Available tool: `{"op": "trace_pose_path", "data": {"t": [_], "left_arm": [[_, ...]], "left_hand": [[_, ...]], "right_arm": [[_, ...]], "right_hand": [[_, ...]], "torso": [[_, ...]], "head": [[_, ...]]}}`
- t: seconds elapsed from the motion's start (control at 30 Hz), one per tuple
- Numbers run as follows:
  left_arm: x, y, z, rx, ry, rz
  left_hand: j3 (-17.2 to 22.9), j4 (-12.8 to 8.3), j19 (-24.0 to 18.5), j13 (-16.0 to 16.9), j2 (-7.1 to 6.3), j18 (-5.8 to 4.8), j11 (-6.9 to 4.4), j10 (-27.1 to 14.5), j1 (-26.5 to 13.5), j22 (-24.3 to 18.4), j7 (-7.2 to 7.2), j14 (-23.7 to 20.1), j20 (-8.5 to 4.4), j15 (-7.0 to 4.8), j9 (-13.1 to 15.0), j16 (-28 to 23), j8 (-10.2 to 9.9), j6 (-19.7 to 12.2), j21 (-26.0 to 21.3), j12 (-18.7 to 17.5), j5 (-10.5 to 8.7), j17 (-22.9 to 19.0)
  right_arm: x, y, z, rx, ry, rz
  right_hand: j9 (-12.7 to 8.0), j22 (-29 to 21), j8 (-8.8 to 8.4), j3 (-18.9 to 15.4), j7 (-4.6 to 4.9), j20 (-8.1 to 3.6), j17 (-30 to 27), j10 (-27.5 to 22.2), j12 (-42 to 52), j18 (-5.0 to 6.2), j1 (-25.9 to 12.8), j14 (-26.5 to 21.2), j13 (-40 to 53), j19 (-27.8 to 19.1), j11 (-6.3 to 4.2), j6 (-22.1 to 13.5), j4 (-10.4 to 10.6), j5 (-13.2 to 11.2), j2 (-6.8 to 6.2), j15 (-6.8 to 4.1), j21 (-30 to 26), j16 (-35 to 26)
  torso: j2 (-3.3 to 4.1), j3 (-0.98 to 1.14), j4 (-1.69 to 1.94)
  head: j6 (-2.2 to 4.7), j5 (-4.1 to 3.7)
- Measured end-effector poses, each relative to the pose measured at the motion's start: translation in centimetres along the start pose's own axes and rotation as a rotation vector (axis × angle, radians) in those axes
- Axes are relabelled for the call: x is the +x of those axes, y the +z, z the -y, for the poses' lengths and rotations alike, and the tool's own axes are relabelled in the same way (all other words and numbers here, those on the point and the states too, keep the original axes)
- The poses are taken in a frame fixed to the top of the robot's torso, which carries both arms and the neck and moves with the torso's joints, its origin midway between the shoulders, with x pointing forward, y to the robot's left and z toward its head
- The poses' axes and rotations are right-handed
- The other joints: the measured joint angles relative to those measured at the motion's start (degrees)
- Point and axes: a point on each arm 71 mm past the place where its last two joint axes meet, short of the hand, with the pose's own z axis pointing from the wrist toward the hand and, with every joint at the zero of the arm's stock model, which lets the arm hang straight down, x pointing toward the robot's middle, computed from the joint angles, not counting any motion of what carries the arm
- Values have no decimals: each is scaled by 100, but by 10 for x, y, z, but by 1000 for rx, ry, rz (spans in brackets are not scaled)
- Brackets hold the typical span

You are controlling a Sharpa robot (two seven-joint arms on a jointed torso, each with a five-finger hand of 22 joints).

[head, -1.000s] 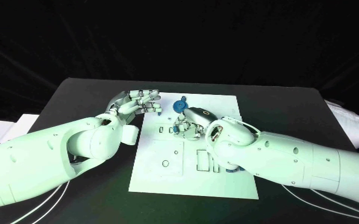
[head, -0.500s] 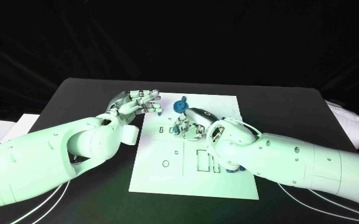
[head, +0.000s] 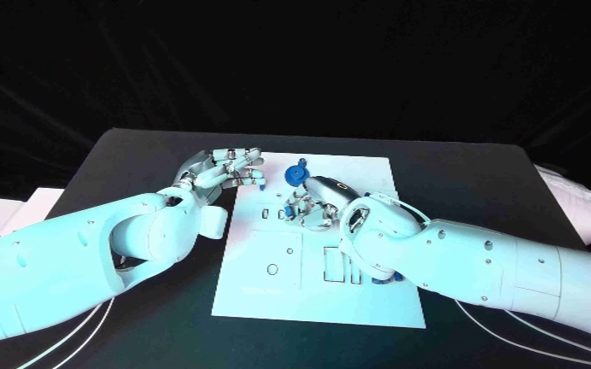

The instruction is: Assemble the parts on the task board

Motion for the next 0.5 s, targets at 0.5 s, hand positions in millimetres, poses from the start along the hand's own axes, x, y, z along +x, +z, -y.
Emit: {"op": "trace_pose_path", "data": {"t": [0.5], "left_arm": [[0, 0, 0, -2, 0, 0]], "left_hand": [[0, 0, -21, 0, 0, 1, 0, 0, 0, 15, 0, 0, 21, 0, 0, 0, 0, 0, 0, -40, 0, 20]], "right_arm": [[0, 0, 2, 14, -8, -3]], "right_hand": [[-27, -7, -1, -41, 19, 0, -1, 199, 497, 0, 54, 0, 423, 0, 7, -121, -40, 0, -114, 0, -24, -22]], "torso": [[1, 1, -1]], "head": [[-30, -7]]}}
